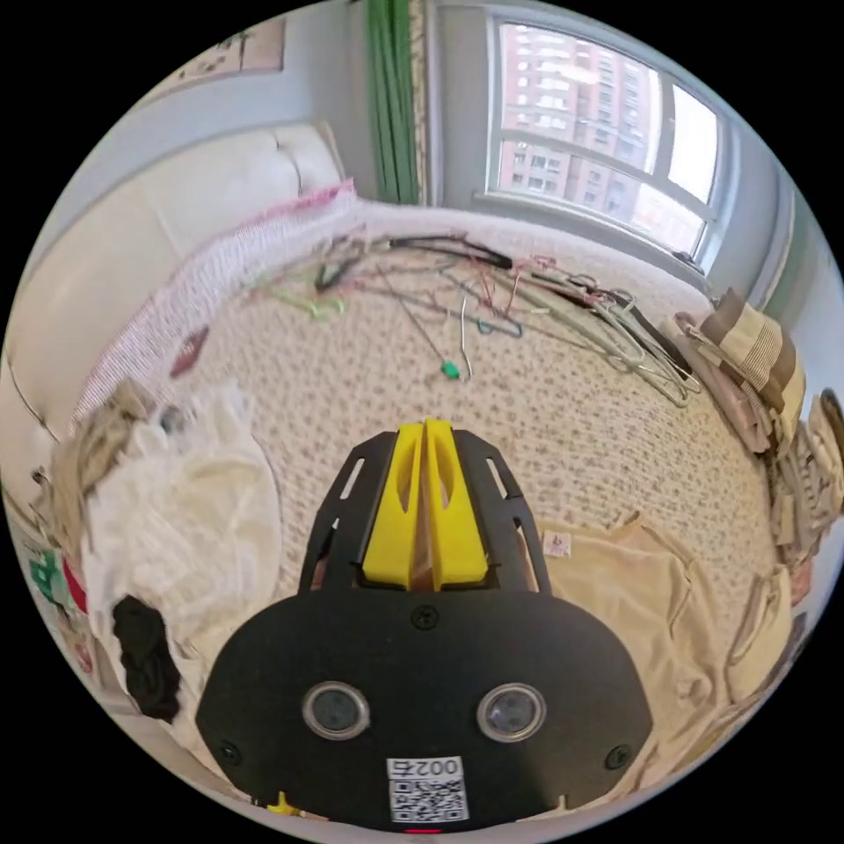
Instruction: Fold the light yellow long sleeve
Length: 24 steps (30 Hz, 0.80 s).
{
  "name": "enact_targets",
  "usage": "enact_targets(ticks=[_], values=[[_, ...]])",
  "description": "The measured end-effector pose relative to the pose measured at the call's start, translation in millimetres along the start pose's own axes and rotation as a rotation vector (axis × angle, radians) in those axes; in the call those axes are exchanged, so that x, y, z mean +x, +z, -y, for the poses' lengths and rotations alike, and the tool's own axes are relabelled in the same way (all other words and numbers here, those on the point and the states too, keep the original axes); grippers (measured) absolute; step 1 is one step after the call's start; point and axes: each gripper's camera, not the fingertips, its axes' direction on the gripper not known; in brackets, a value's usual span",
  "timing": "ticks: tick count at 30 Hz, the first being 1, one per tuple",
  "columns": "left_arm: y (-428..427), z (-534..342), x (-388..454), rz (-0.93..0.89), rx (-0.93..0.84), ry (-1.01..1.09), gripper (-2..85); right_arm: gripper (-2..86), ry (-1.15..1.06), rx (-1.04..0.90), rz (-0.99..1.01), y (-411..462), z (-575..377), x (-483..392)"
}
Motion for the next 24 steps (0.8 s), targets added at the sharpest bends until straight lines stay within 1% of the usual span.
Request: enact_targets(ticks=[1, 2, 3, 4, 6, 7, 10, 13, 14, 16, 18, 19, 21, 23, 24], values=[[2, 3, 0, -0.009, -0.005, 0.01, 4.3, -0.5, 0.01, 0.018, -0.007, -2, 3, 2], [7, 6, -1, -0.027, -0.031, 0.021, 4.2, -0.3, 0.017, 0.033, -0.056, -1, 6, 5], [9, 7, -2, -0.043, -0.046, 0.023, 4.1, -0.1, -0.002, 0.007, -0.108, 9, 7, 6], [16, 11, -6, -0.079, -0.079, 0.02, 4.1, 0.1, -0.011, -0.028, -0.133, 17, 8, 6], [26, 16, -16, -0.102, -0.131, -0.019, 4.1, 2.0, -0.071, -0.224, -0.164, 58, 5, 4], [32, 19, -24, -0.111, -0.16, -0.058, 4.2, 2.7, -0.08, -0.241, -0.162, 63, 3, 4], [37, 25, -45, -0.133, -0.177, -0.149, 4.2, 5.6, -0.075, -0.178, -0.163, 64, -6, 7], [33, 30, -58, -0.078, -0.151, -0.203, 4.0, 7.5, -0.066, -0.085, -0.136, 47, -9, 11], [33, 32, -63, -0.056, -0.146, -0.221, 4.0, 7.8, -0.103, -0.06, -0.129, 40, -14, 5], [33, 34, -70, -0.05, -0.14, -0.255, 3.6, 7.5, -0.178, -0.107, -0.088, 39, -26, -12], [33, 36, -77, -0.054, -0.135, -0.282, 3.1, 8.4, -0.318, -0.175, 0.013, 38, -55, -40], [34, 37, -80, -0.055, -0.133, -0.293, 2.9, 9.0, -0.351, -0.176, 0.002, 39, -63, -46], [34, 39, -83, -0.053, -0.131, -0.305, 2.5, 10.6, -0.418, -0.175, -0.135, 54, -83, -56], [36, 41, -83, -0.046, -0.133, -0.306, 2.1, 11.1, -0.363, -0.189, -0.197, 71, -80, -45], [37, 42, -83, -0.044, -0.134, -0.305, 2.0, 11.4, -0.305, -0.185, -0.19, 79, -73, -33]])
